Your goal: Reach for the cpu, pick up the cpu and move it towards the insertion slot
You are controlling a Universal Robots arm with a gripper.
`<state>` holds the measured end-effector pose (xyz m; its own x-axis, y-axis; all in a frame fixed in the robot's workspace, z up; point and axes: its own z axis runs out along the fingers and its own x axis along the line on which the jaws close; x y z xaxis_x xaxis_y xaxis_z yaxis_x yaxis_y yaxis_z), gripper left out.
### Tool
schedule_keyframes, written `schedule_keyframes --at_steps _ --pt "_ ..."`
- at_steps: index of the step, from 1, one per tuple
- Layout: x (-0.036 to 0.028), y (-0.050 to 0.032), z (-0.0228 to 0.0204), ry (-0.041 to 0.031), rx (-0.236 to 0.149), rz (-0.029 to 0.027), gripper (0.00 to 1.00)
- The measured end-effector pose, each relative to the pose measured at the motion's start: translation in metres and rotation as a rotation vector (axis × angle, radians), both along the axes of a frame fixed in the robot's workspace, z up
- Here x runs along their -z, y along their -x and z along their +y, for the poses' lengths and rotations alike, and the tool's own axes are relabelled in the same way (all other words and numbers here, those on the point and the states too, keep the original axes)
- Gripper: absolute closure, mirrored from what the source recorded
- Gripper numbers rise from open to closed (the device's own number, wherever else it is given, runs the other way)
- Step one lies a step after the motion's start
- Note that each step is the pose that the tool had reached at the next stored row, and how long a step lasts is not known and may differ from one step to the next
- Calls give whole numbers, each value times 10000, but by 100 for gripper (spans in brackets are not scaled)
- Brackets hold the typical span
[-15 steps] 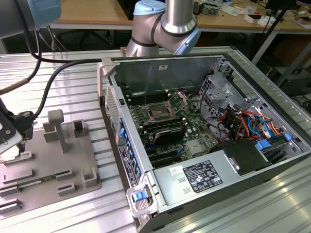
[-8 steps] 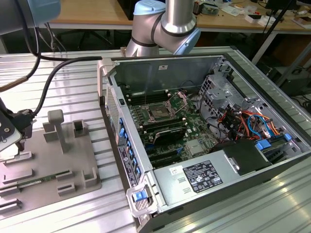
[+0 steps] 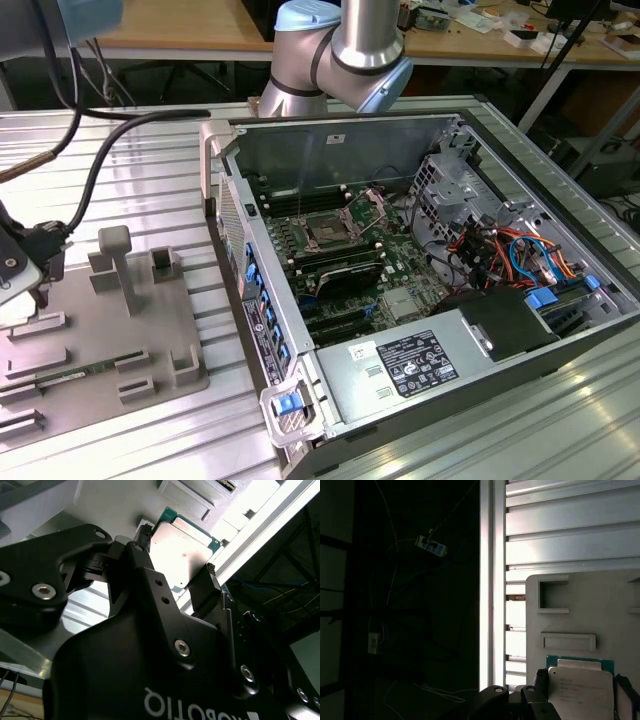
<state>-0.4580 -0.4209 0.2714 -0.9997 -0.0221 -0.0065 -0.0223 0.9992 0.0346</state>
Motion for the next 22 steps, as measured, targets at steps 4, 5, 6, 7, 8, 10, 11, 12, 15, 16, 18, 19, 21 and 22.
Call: schedule_keyframes --at_steps 4,5,6,7,8,10,11,12,15,16,18,19,21,22 --pt "-30 0 0 1 0 0 45" --pt "-39 0 0 0 0 1 45" --pt "-48 0 0 0 0 0 45" --pt "-54 0 0 0 0 0 45" --pt "-64 0 0 0 0 0 45" --pt "-85 0 0 0 0 0 45" --pt "-93 0 0 0 0 0 45" --pt "-105 0 0 0 0 0 45" --pt "-158 0 0 0 0 0 45" --pt "-173 0 0 0 0 0 45" --pt "-195 0 0 1 0 0 45" --pt "-206 0 0 1 0 0 45" --pt "-229 0 0 1 0 0 45" --pt "-240 0 0 1 1 0 45"
